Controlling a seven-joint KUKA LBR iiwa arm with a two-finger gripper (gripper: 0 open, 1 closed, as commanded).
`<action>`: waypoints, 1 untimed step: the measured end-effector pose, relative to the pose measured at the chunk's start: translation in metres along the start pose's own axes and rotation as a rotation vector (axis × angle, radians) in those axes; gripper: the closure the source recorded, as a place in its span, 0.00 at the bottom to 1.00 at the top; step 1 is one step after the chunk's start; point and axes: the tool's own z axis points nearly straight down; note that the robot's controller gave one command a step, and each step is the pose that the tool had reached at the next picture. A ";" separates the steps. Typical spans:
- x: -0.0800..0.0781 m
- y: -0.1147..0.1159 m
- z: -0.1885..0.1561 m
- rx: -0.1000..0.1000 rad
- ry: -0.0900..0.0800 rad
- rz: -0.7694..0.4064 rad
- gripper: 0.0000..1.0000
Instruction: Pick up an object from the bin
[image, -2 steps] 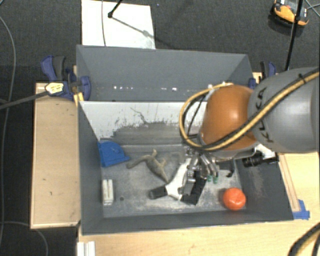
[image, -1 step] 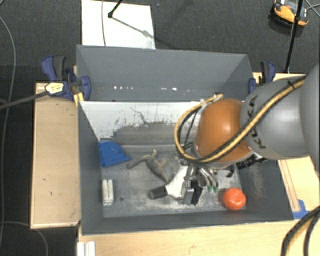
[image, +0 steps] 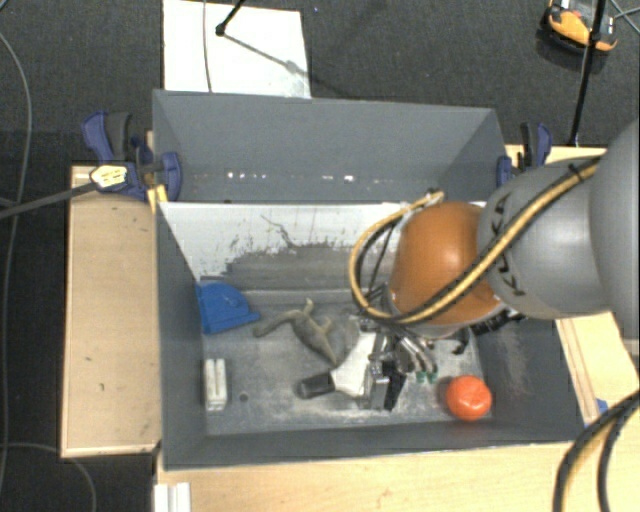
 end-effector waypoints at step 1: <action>-0.001 -0.005 0.011 -0.001 0.004 0.057 0.00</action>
Offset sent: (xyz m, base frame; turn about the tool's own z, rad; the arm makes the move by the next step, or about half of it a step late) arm 0.0170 -0.0139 -0.0253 -0.0602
